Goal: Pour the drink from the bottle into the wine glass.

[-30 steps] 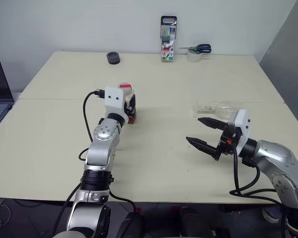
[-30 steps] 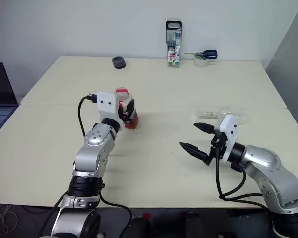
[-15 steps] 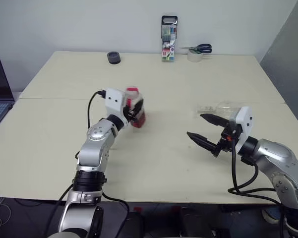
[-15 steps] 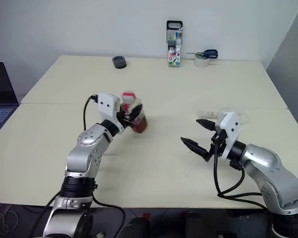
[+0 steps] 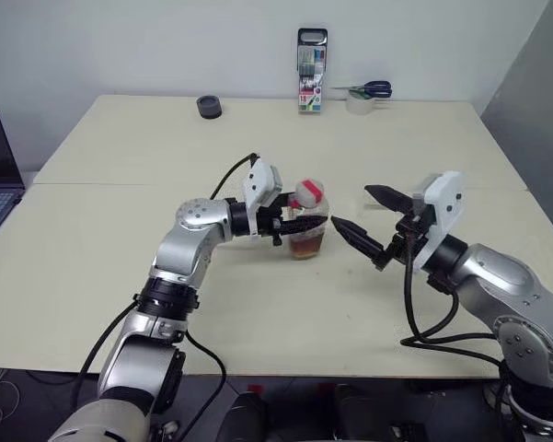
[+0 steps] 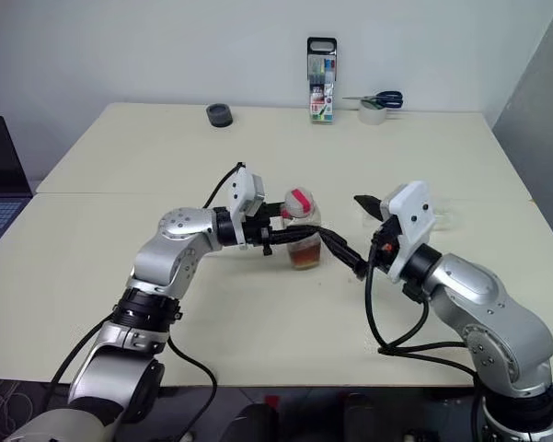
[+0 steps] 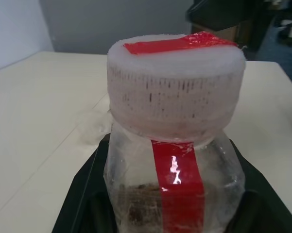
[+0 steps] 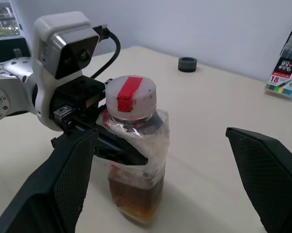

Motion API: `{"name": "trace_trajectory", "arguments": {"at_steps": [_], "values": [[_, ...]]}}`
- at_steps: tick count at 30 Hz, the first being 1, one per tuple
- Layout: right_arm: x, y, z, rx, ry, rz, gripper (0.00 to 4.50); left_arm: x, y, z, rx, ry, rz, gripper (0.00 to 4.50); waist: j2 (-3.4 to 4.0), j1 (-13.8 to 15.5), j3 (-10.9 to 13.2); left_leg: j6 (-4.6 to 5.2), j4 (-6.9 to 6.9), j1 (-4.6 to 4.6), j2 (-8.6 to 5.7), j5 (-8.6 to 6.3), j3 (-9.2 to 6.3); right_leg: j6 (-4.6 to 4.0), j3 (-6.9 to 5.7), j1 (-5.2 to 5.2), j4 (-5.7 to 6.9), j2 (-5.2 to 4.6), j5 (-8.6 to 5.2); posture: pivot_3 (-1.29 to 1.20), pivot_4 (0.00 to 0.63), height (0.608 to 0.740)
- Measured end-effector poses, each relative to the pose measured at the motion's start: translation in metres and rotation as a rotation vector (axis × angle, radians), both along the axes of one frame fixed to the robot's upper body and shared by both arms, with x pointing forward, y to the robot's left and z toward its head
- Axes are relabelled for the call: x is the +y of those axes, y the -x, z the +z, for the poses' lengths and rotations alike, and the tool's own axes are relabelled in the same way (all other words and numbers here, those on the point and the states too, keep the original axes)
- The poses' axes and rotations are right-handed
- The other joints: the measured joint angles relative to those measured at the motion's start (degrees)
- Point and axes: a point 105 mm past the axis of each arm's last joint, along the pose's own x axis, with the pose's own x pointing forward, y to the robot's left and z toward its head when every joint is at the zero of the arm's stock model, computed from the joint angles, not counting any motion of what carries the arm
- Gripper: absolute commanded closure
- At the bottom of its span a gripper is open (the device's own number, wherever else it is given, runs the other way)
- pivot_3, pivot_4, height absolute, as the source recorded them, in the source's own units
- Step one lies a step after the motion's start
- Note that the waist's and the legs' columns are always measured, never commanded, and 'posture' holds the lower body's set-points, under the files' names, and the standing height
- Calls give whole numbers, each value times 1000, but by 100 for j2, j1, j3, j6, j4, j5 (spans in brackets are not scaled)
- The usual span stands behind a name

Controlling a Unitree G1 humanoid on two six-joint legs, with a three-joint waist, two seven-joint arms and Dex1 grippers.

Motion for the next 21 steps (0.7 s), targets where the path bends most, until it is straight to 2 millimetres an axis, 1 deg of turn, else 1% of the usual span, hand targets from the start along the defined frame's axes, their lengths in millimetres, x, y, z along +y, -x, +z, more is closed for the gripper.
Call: {"name": "trace_trajectory", "arguments": {"at_steps": [4, 6, 10, 14, 16, 18, 21], "values": [[16, -5, 7, -20, -11, 0, 0, -11, 5, -4, 8, 4, -81, 2599, 0, -3, 0, 7, 2, -10, 0, -3, -5, -1, -3, -8, 0, 0, 0, 0, 150, 740], [21, -9, 6, -16, -19, -12, 0, -16, 8, -5, 11, 8, -111, 2599, 0, -3, 0, 7, 3, -17, -1, -3, -10, -1, -7, -11, 0, -1, 0, 0, 150, 740], [24, -16, 4, -2, -30, -37, 0, -15, 10, -6, 8, 1, -126, 2599, 1, -4, 1, 7, 4, -23, -1, -3, -10, -1, -7, -19, 1, -1, 1, 0, 150, 740], [27, -18, 4, 0, -39, -39, 0, -15, 10, -6, -1, -2, -130, 2599, 2, -5, 1, 7, 5, -25, -2, -3, -14, -1, -8, -19, 1, -2, 1, 0, 150, 740], [28, -19, 3, 3, -36, -42, 380, -15, 10, -6, 0, -2, -130, 2599, 2, -5, 1, 8, 5, -25, -2, -4, -13, -1, -8, -19, 1, -2, 1, 0, 150, 740], [31, -18, 2, 7, -36, -26, 891, -15, 10, -7, 2, -4, -127, 2599, 2, -6, 1, 8, 5, -25, -2, -4, -14, -1, -9, -19, 1, -1, 1, 0, 150, 740], [36, -16, -1, 14, -32, -3, 1893, -14, 9, -8, 8, -8, -122, 2600, 2, -8, 1, 9, 5, -25, -2, -4, -14, -1, -9, -19, 1, -1, 1, 0, 150, 740]]}}
